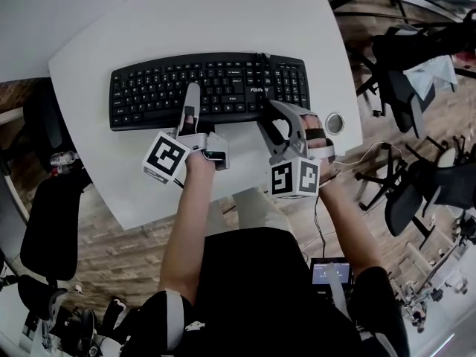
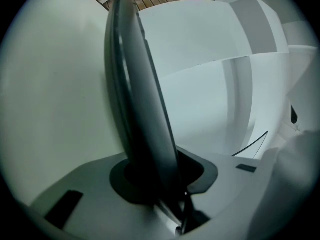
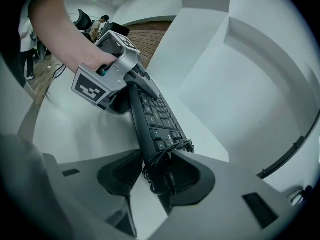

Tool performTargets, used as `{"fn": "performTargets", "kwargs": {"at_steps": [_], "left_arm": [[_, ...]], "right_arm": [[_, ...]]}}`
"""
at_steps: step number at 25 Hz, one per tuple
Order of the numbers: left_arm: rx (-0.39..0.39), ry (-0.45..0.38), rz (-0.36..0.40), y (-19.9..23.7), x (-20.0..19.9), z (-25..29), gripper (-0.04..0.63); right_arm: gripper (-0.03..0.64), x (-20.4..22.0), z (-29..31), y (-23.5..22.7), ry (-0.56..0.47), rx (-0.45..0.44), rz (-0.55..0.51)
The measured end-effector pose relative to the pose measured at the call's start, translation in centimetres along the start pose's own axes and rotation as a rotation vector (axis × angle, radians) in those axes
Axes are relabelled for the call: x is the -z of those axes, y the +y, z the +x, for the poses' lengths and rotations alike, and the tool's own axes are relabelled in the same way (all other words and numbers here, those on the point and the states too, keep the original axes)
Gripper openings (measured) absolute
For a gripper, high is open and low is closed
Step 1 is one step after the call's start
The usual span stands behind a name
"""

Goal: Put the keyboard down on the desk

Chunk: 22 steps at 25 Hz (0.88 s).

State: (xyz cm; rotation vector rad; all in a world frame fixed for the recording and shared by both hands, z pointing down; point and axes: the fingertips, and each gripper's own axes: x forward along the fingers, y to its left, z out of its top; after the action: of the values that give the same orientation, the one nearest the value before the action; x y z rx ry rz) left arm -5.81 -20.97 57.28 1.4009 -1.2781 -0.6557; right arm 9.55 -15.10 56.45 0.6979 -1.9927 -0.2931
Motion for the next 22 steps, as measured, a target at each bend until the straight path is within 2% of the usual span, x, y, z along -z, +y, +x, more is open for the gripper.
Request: {"fn": "performTargets", "kwargs": {"at_steps": [4, 11, 22], "left_arm": [[0.032, 0.032, -0.006, 0.0, 0.0, 0.5, 0.118], [0.060, 0.120, -0.118, 0.6, 0.8, 0.5, 0.121], [0.102, 0.245, -0.061, 0.3, 1.8, -1.0, 0.124]], "right_arm": [[0.204, -0.2, 0.3, -0.3, 0.003, 0.007, -0.008], [0.196, -0.3, 0.1, -0.5, 0.018, 0.011, -0.068], [0.196, -0.3, -0.3, -0.3, 0.026, 0.005, -0.073]]}}
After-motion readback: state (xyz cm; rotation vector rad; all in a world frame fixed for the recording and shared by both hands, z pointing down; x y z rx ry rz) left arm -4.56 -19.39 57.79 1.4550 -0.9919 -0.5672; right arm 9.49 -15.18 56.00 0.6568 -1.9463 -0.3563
